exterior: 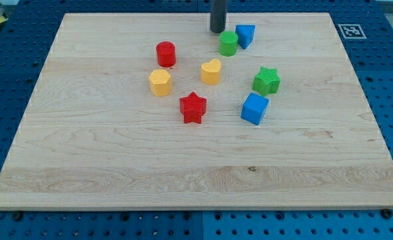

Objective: Move the green circle towards the red circle

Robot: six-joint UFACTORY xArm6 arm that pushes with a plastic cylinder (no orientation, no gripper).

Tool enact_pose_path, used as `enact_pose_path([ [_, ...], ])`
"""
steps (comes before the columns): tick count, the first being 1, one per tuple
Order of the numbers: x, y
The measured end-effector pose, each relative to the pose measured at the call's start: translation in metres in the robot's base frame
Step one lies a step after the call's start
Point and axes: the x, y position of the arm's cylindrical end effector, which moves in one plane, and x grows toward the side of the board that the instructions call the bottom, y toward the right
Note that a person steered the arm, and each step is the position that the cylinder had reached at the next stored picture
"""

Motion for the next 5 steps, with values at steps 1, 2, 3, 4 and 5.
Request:
enact_pose_path([
  [1, 0.000, 0.013],
  [2, 0.006, 0.017],
  [3, 0.017, 0.017],
  [4, 0.018, 0.038],
  [5, 0.025, 0.056],
])
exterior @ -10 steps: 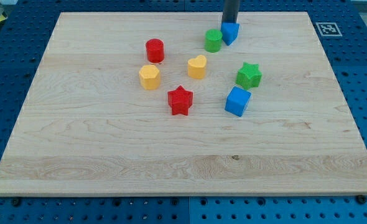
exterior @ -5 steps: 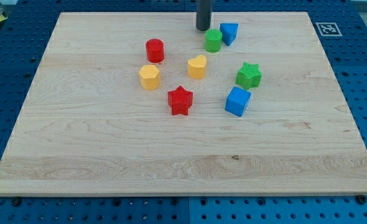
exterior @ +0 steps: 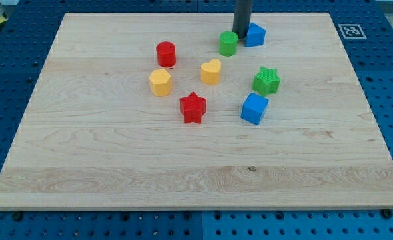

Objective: Move the green circle towards the red circle

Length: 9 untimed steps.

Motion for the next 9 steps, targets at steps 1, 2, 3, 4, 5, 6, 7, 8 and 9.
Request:
enact_pose_path([
  [1, 0.013, 0.001],
  [2, 0.025, -0.002],
  [3, 0.035, -0.004],
  [4, 0.048, -0.017],
  [5, 0.058, -0.028],
  [6, 0.060, -0.028],
  [7, 0.060, -0.028],
  [8, 0.060, -0.043],
  [9, 0.060, -0.055],
])
